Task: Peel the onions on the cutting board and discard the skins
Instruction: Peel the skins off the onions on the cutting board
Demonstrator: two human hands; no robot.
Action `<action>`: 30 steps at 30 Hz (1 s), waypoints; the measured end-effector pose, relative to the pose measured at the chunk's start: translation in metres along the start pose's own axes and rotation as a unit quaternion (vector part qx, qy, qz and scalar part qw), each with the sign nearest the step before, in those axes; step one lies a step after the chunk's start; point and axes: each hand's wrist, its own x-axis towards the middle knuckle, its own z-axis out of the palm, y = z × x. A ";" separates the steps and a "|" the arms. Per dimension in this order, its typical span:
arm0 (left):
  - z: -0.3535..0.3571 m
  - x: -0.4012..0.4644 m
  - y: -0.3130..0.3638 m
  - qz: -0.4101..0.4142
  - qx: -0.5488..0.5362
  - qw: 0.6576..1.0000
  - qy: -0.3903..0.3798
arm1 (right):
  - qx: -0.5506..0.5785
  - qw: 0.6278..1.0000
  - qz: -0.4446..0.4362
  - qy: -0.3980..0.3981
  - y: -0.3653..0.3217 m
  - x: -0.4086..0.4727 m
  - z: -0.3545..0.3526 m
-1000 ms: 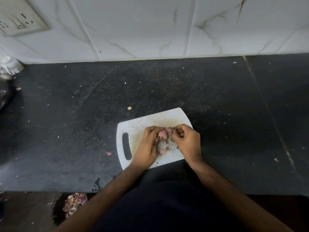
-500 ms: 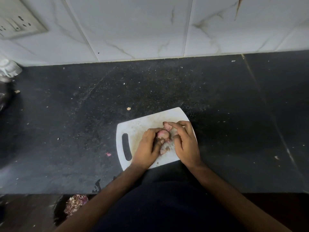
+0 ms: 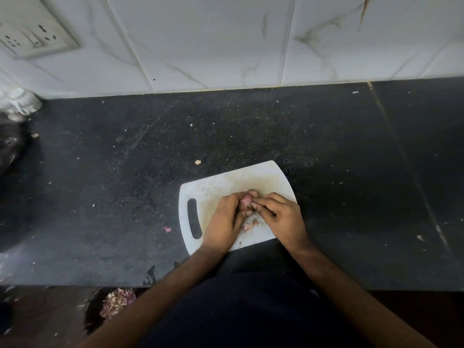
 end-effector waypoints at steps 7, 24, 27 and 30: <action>0.004 0.000 0.002 0.020 0.099 0.995 0.009 | -0.008 1.000 0.000 0.001 0.003 -0.001 -0.001; 0.005 -0.002 0.006 0.080 0.167 0.982 -0.030 | -0.034 0.999 -0.015 0.023 0.008 -0.008 0.006; 0.002 -0.001 0.007 0.046 0.117 0.992 -0.032 | -0.029 0.999 -0.008 0.025 0.008 -0.002 0.005; 0.000 0.000 0.005 0.033 0.091 0.995 -0.027 | -0.033 0.999 0.002 0.022 0.007 0.000 0.007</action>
